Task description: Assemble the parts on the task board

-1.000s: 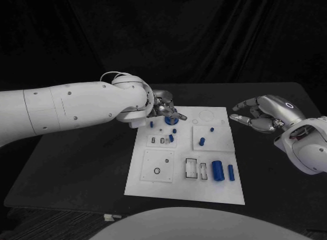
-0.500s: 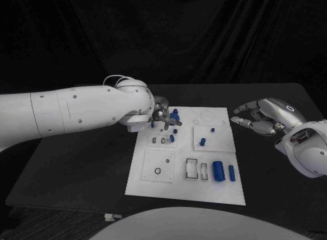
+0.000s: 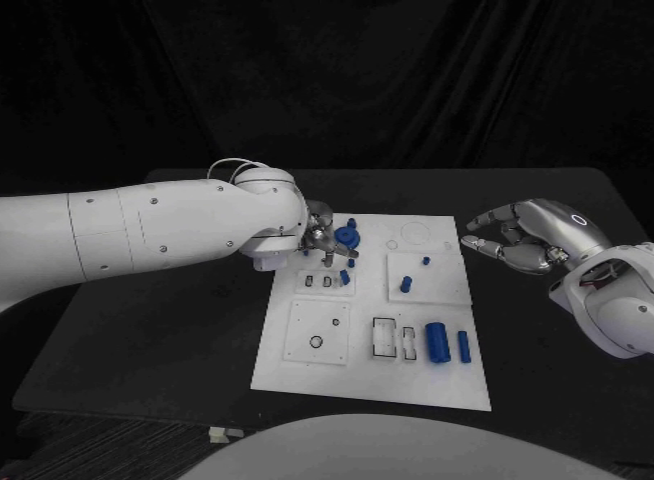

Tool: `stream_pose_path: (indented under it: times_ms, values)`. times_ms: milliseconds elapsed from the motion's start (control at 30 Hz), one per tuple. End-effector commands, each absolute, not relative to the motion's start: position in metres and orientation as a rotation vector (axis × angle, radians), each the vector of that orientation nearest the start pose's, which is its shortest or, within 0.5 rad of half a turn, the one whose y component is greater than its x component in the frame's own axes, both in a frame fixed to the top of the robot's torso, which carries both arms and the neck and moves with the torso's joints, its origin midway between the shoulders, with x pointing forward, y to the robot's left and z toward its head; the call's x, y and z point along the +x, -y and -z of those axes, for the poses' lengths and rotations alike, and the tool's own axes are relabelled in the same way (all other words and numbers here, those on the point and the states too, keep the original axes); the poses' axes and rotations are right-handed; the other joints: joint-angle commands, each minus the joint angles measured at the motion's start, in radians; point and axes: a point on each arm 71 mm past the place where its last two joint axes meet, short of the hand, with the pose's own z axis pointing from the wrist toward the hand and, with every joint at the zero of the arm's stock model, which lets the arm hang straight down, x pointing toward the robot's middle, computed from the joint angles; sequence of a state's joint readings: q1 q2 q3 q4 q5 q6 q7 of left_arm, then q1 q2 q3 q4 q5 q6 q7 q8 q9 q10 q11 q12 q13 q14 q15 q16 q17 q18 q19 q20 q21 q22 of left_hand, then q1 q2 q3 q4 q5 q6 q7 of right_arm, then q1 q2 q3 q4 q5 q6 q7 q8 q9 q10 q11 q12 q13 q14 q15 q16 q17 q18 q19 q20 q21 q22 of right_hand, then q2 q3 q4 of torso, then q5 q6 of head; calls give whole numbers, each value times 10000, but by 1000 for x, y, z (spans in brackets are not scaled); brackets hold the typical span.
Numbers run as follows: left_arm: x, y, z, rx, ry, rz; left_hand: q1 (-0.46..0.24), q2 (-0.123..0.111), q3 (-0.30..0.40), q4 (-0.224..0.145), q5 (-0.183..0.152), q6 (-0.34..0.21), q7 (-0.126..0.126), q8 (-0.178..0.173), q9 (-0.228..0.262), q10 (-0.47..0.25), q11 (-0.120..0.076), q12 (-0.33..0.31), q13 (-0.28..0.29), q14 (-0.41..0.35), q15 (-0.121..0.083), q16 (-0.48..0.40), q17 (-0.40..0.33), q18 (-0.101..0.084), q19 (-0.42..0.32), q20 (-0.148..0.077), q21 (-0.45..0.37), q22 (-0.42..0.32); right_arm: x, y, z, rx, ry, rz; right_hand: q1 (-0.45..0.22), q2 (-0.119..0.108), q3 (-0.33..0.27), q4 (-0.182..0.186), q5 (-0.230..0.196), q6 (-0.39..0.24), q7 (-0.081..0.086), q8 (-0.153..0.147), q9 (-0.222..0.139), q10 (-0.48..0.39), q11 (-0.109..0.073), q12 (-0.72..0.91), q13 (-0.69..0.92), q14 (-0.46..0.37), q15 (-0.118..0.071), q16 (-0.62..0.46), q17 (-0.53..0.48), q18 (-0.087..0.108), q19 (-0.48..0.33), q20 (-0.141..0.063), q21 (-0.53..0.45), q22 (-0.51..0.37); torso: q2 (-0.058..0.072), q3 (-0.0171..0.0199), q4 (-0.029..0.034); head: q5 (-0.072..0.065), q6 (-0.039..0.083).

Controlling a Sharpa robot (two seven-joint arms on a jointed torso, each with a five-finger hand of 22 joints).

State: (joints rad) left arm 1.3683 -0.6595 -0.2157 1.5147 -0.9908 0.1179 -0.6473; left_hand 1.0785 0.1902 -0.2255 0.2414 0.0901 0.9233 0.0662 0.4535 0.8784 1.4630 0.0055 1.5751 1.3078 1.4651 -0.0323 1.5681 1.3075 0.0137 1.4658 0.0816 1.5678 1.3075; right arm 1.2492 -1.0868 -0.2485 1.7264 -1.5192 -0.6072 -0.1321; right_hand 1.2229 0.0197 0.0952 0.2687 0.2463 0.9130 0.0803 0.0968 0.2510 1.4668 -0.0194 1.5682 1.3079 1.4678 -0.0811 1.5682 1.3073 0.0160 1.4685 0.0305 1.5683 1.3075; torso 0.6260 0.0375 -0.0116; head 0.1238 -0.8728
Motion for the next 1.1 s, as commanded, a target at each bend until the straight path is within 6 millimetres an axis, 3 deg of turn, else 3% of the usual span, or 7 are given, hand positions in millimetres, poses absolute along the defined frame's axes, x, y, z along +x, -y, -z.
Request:
stream_pose_path:
  times_ms: [33,633,733,1100]
  values:
    - [474,-142,216,-534,-24010,3208,-110,4,102,-29,63,-59,7,-257,-108,1078,-13,-43,2630,1057,-49,27,2632,-79,825,-69,-91,2483,421,263,202,-988,-15416,-5537,95,-35,24,-40,30,49,-5,9,-8,1040,45,26,2629,1030,70,26,2635,-160,1023,79,25,2633,-12,0,-7,35,2]
    - [472,-134,228,-629,-23973,3698,-12,11,243,-176,223,65,37,-667,-266,1078,19,-43,2630,1057,-18,27,2632,-60,755,-37,-134,2440,419,265,206,-940,-15463,-5506,90,-32,25,-31,36,94,0,20,-10,1040,47,26,2629,1030,70,26,2635,-160,1023,79,25,2633,-34,-1,15,17,2]
    - [472,-133,229,-591,-23975,3762,3,9,259,-196,244,86,37,-701,-277,1078,20,-43,2630,1057,-16,27,2632,-43,691,-35,-171,2398,419,265,206,-939,-15478,-5500,90,-34,25,-30,36,99,0,20,-11,1040,47,26,2629,1030,70,26,2635,-160,1023,79,25,2633,-32,-2,-23,55,2]
    - [472,-129,234,-420,-24117,3927,84,3,375,-326,275,134,64,-993,-361,1078,43,-43,2630,1057,4,27,2632,12,478,-13,-302,2263,420,264,208,-881,-15473,-5553,111,-42,32,-40,40,75,-4,-8,-30,1040,47,26,2629,1030,70,26,2635,-160,1023,79,25,2633,-46,3,0,-57,2]
